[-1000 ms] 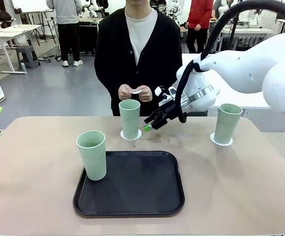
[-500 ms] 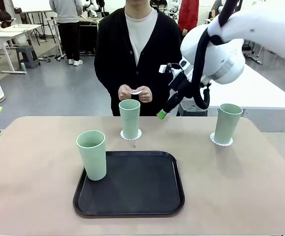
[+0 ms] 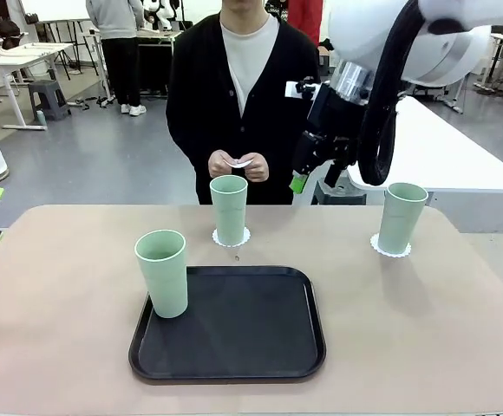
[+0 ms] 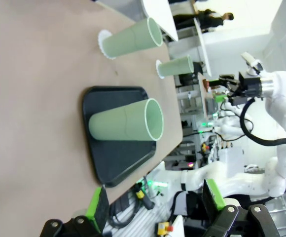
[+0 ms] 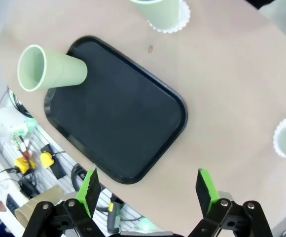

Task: Place coasters on the table and set cups on them.
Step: Take one Reusable plastic cup from the Flat Tray and place it on a coaster set by the human.

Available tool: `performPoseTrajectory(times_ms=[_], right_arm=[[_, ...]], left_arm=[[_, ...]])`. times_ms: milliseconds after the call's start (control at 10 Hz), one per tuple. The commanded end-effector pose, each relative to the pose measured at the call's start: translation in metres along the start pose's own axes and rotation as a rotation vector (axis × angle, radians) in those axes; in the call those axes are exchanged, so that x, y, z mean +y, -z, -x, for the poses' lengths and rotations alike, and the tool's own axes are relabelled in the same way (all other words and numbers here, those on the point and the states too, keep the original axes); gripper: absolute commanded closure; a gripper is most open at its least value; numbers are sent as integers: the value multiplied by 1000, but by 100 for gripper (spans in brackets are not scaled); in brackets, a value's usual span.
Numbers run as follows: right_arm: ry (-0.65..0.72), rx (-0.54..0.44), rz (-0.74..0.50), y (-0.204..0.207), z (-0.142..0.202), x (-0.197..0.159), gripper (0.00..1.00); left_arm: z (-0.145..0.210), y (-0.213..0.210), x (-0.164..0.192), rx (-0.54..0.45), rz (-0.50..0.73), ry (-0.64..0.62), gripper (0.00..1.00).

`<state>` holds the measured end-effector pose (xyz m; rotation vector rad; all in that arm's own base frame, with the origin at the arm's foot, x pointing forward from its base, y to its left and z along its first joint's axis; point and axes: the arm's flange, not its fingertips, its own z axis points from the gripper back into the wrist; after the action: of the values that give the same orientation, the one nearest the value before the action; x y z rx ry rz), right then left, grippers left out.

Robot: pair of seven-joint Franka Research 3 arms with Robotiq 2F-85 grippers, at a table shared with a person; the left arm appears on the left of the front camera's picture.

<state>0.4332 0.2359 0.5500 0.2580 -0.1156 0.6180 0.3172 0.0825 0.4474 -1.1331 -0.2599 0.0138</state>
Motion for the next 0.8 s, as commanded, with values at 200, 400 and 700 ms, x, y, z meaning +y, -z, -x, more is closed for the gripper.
performPoseTrajectory(times_ms=[200,400,700], right_arm=[[-32,-2,-14,15,-6,-11,0],[-32,-2,-14,15,-6,-11,0],[-32,-2,-14,15,-6,-11,0]], left_arm=[[0,-1,0,-4,11,6,0],[0,-1,0,-4,11,6,0],[0,-1,0,-4,11,6,0]])
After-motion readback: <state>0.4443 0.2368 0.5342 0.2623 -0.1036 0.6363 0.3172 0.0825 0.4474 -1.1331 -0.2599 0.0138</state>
